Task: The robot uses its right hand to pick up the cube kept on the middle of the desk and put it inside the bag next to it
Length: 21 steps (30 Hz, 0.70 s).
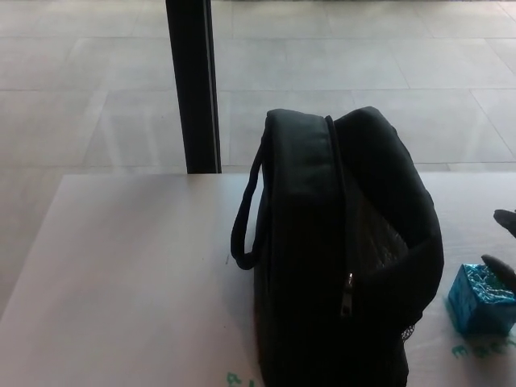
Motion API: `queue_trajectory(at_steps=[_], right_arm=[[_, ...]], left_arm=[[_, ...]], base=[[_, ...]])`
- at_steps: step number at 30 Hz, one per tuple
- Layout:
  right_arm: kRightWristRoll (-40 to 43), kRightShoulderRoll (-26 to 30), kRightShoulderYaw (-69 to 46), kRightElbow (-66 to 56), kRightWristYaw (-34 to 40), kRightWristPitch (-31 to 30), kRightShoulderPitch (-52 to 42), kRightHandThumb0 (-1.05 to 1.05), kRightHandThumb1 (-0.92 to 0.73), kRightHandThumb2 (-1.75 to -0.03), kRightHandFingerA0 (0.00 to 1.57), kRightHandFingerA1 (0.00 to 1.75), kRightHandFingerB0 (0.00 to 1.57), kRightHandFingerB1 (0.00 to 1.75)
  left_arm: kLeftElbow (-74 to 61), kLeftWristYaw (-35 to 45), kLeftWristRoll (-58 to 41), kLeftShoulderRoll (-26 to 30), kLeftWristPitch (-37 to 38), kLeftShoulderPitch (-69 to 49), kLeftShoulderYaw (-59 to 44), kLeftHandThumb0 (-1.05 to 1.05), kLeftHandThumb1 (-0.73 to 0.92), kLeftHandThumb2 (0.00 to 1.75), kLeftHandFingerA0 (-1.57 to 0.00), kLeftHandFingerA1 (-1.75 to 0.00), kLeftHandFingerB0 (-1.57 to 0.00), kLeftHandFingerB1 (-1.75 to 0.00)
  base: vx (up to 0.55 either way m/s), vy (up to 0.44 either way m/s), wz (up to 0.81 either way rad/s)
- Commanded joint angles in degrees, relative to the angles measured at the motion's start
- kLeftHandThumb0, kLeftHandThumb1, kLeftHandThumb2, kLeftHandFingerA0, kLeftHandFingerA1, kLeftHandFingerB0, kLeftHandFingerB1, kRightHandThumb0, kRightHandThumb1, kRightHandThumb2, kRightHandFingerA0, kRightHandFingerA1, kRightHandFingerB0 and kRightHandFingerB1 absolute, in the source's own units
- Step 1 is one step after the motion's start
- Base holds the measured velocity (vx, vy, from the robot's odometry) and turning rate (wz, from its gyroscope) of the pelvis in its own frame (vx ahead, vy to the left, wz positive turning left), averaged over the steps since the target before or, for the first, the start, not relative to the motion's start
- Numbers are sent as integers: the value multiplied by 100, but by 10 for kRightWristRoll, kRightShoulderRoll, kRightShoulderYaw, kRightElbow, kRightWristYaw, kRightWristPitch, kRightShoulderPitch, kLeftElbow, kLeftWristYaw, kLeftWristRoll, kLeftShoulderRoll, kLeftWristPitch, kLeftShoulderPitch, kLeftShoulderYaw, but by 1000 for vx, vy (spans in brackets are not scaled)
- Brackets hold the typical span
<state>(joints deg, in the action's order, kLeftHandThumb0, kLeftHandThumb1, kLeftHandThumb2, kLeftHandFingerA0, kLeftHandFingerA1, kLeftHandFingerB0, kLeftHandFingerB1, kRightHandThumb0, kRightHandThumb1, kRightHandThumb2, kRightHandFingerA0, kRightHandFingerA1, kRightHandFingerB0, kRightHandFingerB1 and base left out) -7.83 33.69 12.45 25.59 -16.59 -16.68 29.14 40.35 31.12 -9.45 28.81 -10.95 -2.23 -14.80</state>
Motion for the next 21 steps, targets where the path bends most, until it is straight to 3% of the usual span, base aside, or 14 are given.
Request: queue_trajectory(at_steps=[1, 13, 14, 15, 16, 18, 19, 20, 21], right_arm=[[-24, -17, 4, 44, -1, 12, 6, -105, -64, -100, 0, 10, 0, 4], [-55, -31, 25, 46, -1, 30, -6, -105, -64, -101, 0, 15, 0, 1], [-56, -34, 28, 45, -3, 45, -5, -92, -58, -97, 11, 37, 0, 7], [-56, -34, 27, 45, -3, 45, -5, -92, -58, -97, 11, 37, 0, 7], [-50, -41, 26, 42, -11, 36, -4, -99, -60, -96, 11, 59, 0, 0], [-58, -44, 33, 40, -13, 40, -6, -96, -59, -95, 16, 57, 0, 2], [-59, -47, 33, 37, -13, 37, -8, -82, -66, -60, 15, 51, 0, 7], [-57, -52, 31, 39, -10, 38, -9, -77, -50, -86, 9, 53, 0, 13], [-57, -53, 29, 38, -9, 38, -12, -77, -50, -86, 9, 53, 0, 13]], left_arm=[[3, 0, -6, 6, -10, 3, -5, -80, 50, 85, -24, -56, -17, -47], [0, -7, -7, -2, -16, 8, -2, -78, 51, 85, -25, -56, -17, -47], [0, -4, -9, -3, -13, 9, -2, -78, 51, 84, -25, -57, -18, -48], [0, -4, -9, -3, -13, 9, -2, -78, 51, 84, -25, -57, -18, -48], [-12, -4, -7, -1, -16, 5, 1, -77, 52, 84, -24, -56, -18, -48], [-15, -8, -4, -1, -21, 5, 3, -79, 51, 86, -26, -57, -18, -48], [-10, -5, -2, 1, -21, 7, 6, -80, 50, 86, -24, -56, -16, -47], [-11, -2, -2, 2, -18, 6, 7, -80, 51, 86, -24, -56, -16, -47], [-13, -1, -2, 2, -18, 4, 8, -80, 51, 86, -24, -56, -16, -47]], base=[[0, 0, 0], [0, 0, 0], [0, 0, 0], [0, 0, 0], [0, 0, 0], [0, 0, 0], [0, 0, 0], [0, 0, 0], [0, 0, 0]])
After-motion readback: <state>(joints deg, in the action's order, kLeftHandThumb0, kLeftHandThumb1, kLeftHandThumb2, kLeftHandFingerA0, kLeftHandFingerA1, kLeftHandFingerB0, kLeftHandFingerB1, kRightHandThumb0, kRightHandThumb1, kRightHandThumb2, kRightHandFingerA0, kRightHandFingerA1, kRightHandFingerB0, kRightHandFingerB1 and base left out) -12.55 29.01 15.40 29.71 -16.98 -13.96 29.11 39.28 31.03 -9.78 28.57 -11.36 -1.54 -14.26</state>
